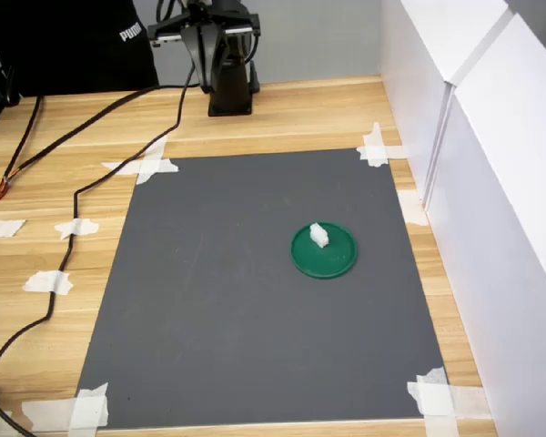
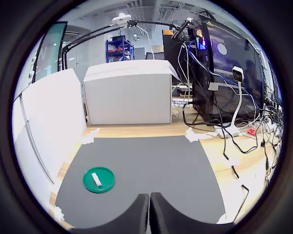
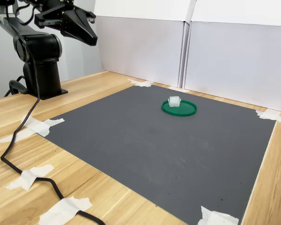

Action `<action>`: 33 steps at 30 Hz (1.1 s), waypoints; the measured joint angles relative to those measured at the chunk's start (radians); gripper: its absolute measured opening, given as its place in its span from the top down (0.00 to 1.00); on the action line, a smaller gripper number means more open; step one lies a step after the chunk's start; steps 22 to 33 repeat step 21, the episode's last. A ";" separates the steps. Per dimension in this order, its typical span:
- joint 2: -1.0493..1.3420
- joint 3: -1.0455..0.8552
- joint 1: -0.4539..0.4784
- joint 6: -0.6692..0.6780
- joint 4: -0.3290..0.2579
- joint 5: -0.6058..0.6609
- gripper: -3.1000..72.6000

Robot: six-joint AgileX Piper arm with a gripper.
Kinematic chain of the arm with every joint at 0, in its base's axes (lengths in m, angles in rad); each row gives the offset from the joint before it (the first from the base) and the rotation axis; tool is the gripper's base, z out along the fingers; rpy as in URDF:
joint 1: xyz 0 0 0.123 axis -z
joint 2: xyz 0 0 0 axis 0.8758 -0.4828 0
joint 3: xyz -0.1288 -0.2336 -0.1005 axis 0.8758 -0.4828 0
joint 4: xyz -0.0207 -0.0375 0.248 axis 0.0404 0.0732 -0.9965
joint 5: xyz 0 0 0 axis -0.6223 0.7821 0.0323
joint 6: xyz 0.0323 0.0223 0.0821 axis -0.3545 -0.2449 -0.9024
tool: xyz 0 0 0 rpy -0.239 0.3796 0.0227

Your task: Grasp a white terminal and put it on the green lid.

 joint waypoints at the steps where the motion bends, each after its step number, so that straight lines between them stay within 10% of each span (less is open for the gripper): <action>1: 0.018 -0.007 -0.001 0.000 -0.005 0.000 0.98; 33: 0.118 -0.061 0.011 0.000 -0.022 0.000 0.98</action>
